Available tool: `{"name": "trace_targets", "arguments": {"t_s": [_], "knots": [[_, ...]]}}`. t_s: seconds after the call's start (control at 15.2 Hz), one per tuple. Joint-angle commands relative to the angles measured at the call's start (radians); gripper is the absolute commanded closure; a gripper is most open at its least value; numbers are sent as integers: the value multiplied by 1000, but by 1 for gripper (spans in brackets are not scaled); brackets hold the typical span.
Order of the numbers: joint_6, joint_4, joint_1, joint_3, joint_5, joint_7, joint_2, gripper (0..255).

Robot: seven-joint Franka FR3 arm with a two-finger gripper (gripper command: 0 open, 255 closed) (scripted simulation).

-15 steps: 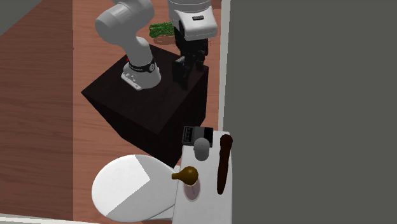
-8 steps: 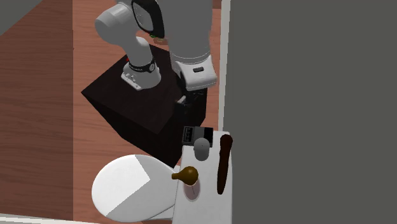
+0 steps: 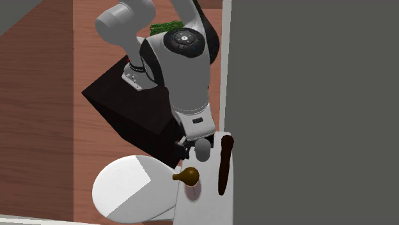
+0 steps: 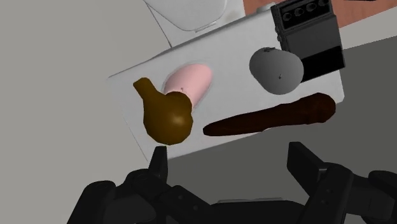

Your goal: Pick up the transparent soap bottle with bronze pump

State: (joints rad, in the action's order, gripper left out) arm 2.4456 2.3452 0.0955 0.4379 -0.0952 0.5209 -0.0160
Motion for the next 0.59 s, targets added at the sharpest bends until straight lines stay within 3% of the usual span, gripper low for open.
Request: {"name": "trace_targets", "arguments": {"t_s": [0.0,0.4,0.53], "knots": [[51,-41,5,7,60,56,94,0],[131,-198,89,-30,235,228,340,0],[145,-207,101,-40,249,240,364,0]]}}
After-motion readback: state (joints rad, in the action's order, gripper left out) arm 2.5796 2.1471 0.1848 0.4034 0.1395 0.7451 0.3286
